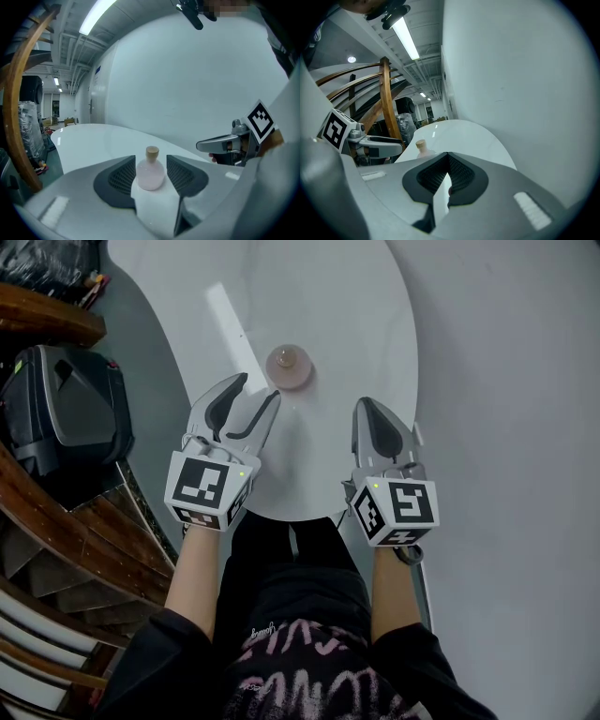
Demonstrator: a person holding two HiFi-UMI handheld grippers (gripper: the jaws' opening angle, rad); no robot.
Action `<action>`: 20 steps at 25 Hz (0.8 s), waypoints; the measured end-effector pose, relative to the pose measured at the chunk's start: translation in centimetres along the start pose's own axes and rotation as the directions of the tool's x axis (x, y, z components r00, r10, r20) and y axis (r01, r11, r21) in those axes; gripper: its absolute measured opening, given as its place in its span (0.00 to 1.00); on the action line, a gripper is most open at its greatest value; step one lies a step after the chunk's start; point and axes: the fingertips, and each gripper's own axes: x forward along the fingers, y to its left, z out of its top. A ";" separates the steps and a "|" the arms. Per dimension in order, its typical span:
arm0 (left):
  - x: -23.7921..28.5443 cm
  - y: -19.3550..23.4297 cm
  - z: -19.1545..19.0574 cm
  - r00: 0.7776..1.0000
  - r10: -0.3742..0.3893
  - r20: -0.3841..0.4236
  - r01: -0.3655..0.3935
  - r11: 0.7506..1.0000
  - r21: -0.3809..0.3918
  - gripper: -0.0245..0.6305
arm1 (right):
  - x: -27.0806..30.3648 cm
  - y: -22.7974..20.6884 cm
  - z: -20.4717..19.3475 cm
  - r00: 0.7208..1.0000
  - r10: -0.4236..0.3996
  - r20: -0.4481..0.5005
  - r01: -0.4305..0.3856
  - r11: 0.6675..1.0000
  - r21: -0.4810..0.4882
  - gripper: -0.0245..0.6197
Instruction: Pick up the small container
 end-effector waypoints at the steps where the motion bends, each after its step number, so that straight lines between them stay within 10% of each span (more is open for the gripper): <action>1: 0.3 0.0 -0.1 1.000 -0.007 -0.004 0.007 1.000 0.001 0.35 | 0.1 -0.1 -0.1 1.000 -0.001 -0.003 0.001 1.000 0.001 0.07; 20: 5.1 0.0 -0.1 0.998 -0.063 -0.033 0.063 0.998 0.022 0.48 | 0.8 -1.5 -1.0 0.999 -0.039 -0.032 0.040 0.999 0.022 0.07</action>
